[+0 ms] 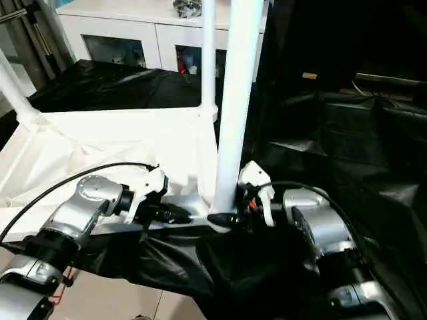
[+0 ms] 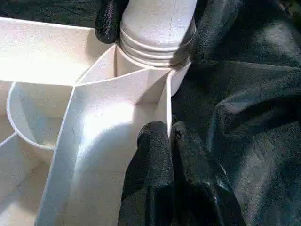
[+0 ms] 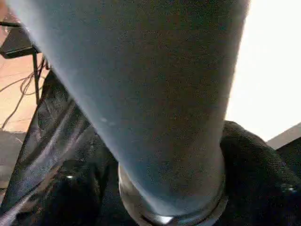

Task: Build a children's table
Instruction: Rotate leg to tighten

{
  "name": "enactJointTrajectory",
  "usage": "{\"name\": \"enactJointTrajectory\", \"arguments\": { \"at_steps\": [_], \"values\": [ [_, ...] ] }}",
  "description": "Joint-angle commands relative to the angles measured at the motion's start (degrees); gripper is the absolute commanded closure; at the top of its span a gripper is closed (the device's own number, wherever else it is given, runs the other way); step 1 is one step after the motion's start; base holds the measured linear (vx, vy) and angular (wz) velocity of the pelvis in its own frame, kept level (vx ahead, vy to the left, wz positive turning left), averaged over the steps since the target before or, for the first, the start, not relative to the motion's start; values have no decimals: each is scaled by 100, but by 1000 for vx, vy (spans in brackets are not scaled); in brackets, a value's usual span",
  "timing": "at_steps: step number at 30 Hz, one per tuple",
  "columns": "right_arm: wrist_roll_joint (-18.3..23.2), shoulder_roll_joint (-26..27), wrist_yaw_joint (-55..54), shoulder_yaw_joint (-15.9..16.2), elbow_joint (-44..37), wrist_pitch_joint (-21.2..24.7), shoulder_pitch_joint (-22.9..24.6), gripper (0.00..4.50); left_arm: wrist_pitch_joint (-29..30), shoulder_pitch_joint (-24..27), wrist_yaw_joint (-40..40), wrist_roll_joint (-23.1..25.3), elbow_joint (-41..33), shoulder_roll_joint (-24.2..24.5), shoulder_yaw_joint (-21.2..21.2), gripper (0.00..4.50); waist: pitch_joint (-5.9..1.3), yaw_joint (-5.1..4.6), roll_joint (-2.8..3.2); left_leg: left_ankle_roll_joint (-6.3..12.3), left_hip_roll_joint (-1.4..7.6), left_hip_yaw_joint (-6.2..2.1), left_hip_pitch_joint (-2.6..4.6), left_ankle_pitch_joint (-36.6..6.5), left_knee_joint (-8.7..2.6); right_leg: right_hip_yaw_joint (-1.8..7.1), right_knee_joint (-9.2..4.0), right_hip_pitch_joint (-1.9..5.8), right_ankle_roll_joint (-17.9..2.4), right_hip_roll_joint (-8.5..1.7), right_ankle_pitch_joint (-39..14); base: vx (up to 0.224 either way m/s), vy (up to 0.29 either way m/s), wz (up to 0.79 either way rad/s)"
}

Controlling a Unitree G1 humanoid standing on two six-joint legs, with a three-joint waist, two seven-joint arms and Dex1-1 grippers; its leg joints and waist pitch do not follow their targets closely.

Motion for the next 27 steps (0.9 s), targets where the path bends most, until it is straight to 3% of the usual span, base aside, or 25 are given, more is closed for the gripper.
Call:
{"name": "enactJointTrajectory", "arguments": {
  "at_steps": [1, 5, 10, 13, 16, 18, 23, 26, 27],
  "values": [
    [11, 230, 135, 457, -73, 32, 46, 140, -26, -86, -52, -167, -297, -224, -171, 450, -295, 0, -57, 391, 374, -138, 51, -969, -342, 291, -387, 231, -1414, -452, -869, 0, 0, 0],
    [7, 290, 28, 469, -67, 52, 76, 172, -7, -37, -30, -163, -344, -248, -169, 450, -290, -2, -65, 347, 375, -145, 52, -1006, -349, 291, -399, 233, -1358, -454, -1059, 0, 0, 0],
    [47, 361, -70, 427, -148, 138, 135, 181, 16, -9, 59, -183, -365, -280, -143, 450, -299, -2, -61, 380, 374, -142, 49, -918, -341, 291, -381, 237, -1382, -449, -886, 0, 0, 0],
    [-122, 658, -766, 233, 201, -150, 43, 183, 27, -67, 408, -99, -217, -398, -87, 450, -288, -24, -54, 329, 369, -145, 48, -1011, -349, 291, -401, 223, -1364, -457, -1045, 0, 0, 0],
    [-370, 1100, -2010, -88, 928, -286, -208, 183, 32, -248, 1216, 83, 152, -694, 40, 450, -245, -135, -63, 53, 334, -189, 73, -1493, -390, 283, -491, 200, -1171, -468, -1964, 0, 0, 0],
    [-418, 1330, -2537, -217, 1265, -310, -315, 184, 36, -421, 1872, 239, 462, -936, 103, 450, -233, -182, -59, 2, 339, -195, 108, -1664, -395, 297, -529, 164, -1092, -460, -2197, 0, 0, 0],
    [-569, 1789, -3673, -406, 1836, -178, -591, 184, 216, -723, 2912, 374, 851, -1391, 223, 450, -248, -232, -60, -29, 323, -193, 102, -1601, -399, 315, -504, 168, -1156, -446, -1877, 0, 0, 0],
    [-647, 2050, -4107, -499, 2172, -302, -798, 184, 266, -860, 3301, 426, 988, -1641, 291, 450, -275, -197, -68, 86, 312, -175, 93, -1421, -371, 317, -503, 193, -1150, -456, -1645, 0, 0, 0],
    [-674, 2117, -4160, -496, 2263, -402, -858, 149, 238, -891, 3342, 459, 1029, -1703, 286, 450, -281, -188, -66, 117, 314, -173, 84, -1358, -365, 319, -494, 203, -1164, -463, -1551, 0, 0, 0]
  ]
}}
